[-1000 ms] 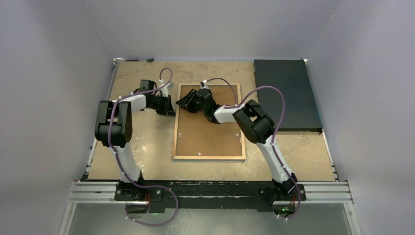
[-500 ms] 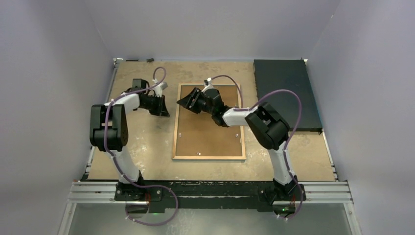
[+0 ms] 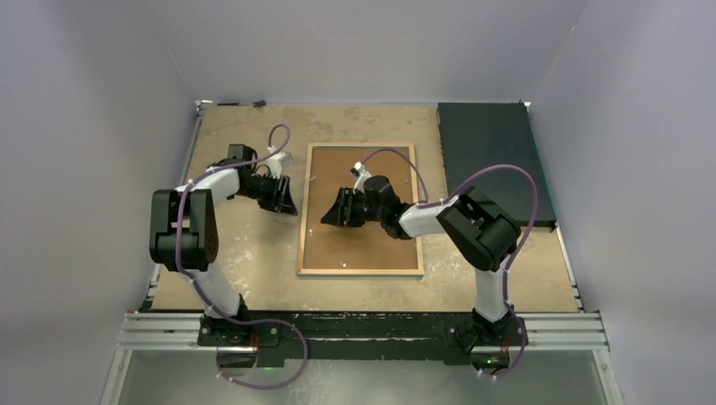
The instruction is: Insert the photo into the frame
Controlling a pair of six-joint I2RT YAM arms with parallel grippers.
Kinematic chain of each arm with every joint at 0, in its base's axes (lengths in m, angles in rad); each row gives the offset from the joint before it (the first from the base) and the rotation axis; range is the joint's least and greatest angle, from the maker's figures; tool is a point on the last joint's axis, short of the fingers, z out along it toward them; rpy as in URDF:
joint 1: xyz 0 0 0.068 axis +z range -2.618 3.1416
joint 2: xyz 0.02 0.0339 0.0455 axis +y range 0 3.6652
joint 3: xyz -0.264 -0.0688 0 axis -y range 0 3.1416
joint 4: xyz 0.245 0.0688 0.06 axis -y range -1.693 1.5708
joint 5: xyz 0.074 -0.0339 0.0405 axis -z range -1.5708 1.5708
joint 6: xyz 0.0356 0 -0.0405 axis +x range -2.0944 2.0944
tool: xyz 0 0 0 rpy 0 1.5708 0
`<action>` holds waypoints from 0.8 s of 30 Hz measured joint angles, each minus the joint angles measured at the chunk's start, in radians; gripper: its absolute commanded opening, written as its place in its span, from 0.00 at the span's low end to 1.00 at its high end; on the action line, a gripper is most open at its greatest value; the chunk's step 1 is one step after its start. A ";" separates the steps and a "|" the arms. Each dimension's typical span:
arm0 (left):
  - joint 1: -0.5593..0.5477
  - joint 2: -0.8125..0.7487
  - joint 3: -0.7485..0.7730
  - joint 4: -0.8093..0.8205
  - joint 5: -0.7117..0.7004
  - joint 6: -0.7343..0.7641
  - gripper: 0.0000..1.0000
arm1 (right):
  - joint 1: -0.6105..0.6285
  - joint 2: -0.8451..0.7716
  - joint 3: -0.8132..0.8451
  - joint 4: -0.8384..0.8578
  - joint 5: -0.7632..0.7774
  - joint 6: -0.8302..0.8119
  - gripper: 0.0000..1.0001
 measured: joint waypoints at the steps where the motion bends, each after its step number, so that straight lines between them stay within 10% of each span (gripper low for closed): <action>1: -0.003 0.002 -0.002 -0.006 0.005 0.003 0.38 | 0.006 0.000 -0.008 -0.008 -0.009 -0.018 0.55; 24: -0.042 0.085 -0.003 0.016 0.021 0.021 0.21 | 0.091 0.079 0.068 0.000 -0.105 -0.110 0.52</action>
